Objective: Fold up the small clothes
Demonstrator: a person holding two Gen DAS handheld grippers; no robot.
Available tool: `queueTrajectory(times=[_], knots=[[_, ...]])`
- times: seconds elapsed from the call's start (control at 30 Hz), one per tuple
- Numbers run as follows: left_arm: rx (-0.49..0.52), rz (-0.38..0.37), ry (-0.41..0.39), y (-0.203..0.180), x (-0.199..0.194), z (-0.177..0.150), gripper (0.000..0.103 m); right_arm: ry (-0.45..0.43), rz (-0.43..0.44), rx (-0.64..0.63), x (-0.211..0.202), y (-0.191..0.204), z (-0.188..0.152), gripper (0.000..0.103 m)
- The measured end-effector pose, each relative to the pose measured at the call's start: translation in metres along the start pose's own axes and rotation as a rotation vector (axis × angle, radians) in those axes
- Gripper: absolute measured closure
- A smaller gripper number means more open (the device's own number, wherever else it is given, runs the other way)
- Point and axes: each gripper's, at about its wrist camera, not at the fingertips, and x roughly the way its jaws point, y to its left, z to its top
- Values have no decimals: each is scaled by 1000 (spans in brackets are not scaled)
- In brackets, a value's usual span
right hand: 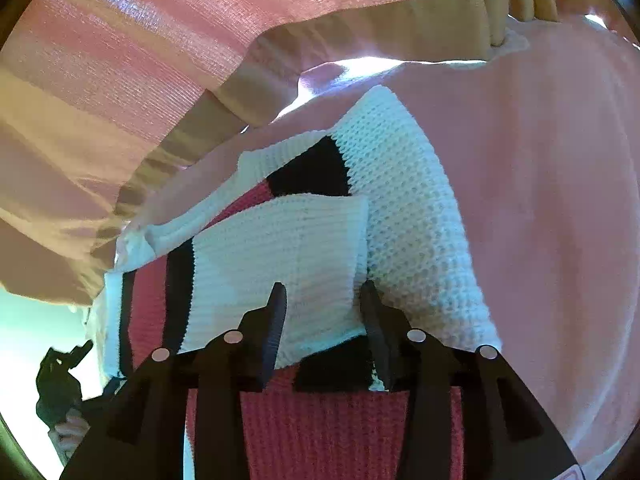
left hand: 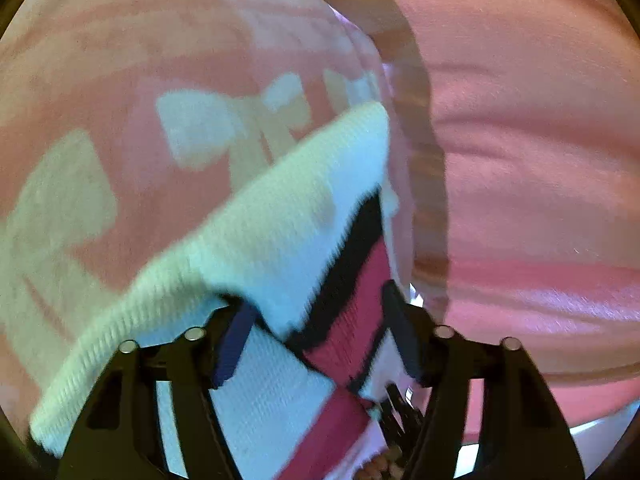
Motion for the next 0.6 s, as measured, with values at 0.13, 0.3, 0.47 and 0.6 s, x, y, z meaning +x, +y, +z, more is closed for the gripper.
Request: queueTrajectory(times=[0.13, 0.3, 0.47, 0.6], knots=[[72, 82, -103, -7, -9, 5, 90, -51, 4, -43, -9, 12, 6, 94], [214, 211, -161, -18, -10, 0, 91, -221, -95, -265, -54, 45, 14, 95], [235, 271, -135, -10, 4, -4, 91, -65, -177, -173, -6, 3, 11, 95], [257, 285, -142, -12, 2, -4, 90, -147, -159, -223, -30, 19, 17, 95]])
